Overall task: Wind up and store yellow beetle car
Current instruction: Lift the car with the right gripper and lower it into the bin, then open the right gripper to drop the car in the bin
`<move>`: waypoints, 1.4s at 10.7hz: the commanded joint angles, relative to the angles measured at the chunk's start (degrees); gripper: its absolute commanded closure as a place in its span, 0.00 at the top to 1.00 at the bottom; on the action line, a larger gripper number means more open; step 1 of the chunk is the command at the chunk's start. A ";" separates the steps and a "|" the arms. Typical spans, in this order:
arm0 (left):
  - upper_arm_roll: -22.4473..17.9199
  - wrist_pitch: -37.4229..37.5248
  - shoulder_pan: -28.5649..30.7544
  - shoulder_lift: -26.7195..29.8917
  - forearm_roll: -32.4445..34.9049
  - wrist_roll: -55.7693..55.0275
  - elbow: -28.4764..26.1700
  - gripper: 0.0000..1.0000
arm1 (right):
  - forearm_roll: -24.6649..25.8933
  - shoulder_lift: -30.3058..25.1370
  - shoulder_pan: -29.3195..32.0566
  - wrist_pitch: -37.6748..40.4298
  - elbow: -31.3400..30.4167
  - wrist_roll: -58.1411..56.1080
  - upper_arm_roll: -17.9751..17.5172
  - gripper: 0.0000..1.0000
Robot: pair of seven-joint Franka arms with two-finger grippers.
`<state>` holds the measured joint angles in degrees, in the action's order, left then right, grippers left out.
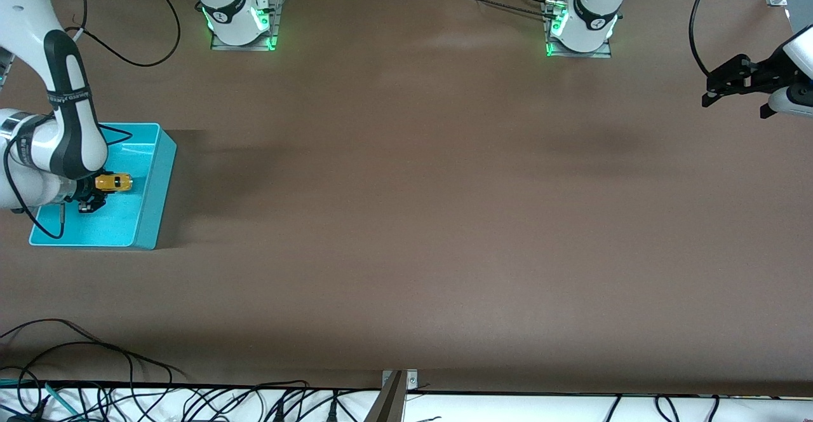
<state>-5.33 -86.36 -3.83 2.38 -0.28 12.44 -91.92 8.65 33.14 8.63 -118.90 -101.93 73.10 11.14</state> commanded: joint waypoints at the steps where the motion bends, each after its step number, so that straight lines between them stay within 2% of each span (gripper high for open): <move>1: -0.03 1.36 0.05 -0.80 0.37 -0.48 1.83 1.00 | -0.22 -0.97 0.25 -3.96 -4.41 -0.33 -0.33 0.08; 2: -0.03 1.54 0.05 -0.80 0.37 -0.40 1.83 1.00 | -0.22 -1.06 0.25 -3.97 -4.60 -0.33 -0.33 0.33; 3: -0.03 1.54 0.14 -0.80 0.28 -0.39 1.83 1.00 | 0.13 -1.06 0.25 -4.05 -4.68 -0.33 -0.33 0.63; 4: -0.03 1.54 0.14 -0.80 0.37 -0.48 1.83 1.00 | 0.48 -1.32 -0.01 -4.05 -4.77 -0.24 -0.24 0.99; 6: -0.03 1.54 0.14 -0.71 0.37 -0.48 1.83 1.00 | 0.58 -2.81 -0.10 -2.31 -4.60 -0.15 -0.24 1.00; 9: -0.03 1.54 0.05 -0.80 0.37 -0.48 1.83 1.00 | 0.75 -7.02 -0.36 5.32 -3.98 -0.59 -0.59 1.00; 12: -0.03 1.54 0.14 -0.80 0.37 -0.48 1.83 1.00 | 0.93 -15.09 -0.72 16.21 -2.76 -10.82 -1.38 1.00; 15: -0.03 1.54 0.14 -0.80 0.37 -0.57 1.83 1.00 | -0.12 -16.79 -0.72 28.78 7.84 -25.33 -4.45 1.00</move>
<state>-5.34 -86.26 -3.67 2.34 -0.28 12.43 -91.91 8.89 16.44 7.81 -95.65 -99.77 54.03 8.63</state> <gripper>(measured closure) 0.000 0.000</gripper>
